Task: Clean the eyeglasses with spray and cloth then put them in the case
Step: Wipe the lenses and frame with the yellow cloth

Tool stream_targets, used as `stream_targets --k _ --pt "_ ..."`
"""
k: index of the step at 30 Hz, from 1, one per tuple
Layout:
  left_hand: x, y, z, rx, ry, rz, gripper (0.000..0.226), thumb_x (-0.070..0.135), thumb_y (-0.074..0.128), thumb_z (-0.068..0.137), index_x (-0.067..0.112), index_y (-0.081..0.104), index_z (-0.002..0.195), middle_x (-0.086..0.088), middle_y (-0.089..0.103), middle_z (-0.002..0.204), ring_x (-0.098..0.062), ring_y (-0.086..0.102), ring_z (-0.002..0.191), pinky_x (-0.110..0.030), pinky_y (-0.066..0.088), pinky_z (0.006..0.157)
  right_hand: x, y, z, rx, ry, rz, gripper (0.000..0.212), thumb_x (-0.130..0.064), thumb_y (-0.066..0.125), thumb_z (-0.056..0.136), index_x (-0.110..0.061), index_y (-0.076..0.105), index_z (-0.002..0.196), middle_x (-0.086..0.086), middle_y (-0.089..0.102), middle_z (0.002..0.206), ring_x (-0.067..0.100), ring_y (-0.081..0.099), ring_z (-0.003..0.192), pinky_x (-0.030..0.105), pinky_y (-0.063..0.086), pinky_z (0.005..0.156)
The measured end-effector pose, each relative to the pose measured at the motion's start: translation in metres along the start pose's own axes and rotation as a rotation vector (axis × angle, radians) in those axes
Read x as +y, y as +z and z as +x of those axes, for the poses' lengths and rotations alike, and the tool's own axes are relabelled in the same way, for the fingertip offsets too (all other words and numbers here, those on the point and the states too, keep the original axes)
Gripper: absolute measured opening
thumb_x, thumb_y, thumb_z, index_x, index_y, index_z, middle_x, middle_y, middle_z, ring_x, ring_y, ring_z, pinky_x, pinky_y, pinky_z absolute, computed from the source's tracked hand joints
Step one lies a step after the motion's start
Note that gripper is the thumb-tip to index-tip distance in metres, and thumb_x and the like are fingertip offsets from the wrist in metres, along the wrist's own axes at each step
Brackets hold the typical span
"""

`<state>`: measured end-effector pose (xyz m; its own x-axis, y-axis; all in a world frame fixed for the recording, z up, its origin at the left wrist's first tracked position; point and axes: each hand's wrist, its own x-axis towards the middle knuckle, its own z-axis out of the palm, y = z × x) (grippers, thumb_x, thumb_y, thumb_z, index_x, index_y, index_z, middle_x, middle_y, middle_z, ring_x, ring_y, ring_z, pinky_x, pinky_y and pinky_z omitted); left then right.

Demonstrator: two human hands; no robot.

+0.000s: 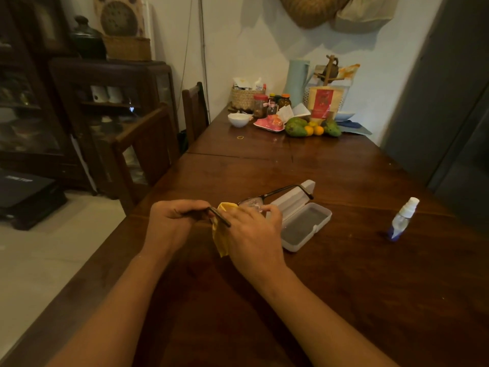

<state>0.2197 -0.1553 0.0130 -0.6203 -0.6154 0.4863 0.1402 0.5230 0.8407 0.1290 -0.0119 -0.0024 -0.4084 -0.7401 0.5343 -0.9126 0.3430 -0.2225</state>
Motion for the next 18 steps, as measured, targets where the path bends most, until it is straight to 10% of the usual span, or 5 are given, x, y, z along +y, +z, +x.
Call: stream_targets --k 7,18 --pt "-0.002 -0.001 0.003 0.041 0.087 -0.088 0.030 -0.030 0.059 0.073 -0.013 0.074 0.092 -0.025 0.075 0.093 -0.031 0.076 0.084 -0.037 0.060 0.081 0.003 0.002 -0.006 0.091 -0.085 -0.257 0.049 -0.044 0.055 0.091 -0.025 0.053 0.136 -0.003 0.054 0.144 0.040 0.012 0.151 0.073 -0.015 0.111" --pt "-0.004 -0.003 0.002 0.044 0.209 -0.088 0.036 -0.027 0.059 0.071 -0.004 0.075 0.093 -0.015 0.079 0.084 -0.021 0.075 0.084 -0.025 0.060 0.080 0.019 0.000 -0.006 0.064 -0.139 -0.072 0.046 -0.025 0.062 0.095 -0.033 0.053 0.140 -0.013 0.052 0.144 0.030 0.036 0.133 0.055 0.035 0.103"
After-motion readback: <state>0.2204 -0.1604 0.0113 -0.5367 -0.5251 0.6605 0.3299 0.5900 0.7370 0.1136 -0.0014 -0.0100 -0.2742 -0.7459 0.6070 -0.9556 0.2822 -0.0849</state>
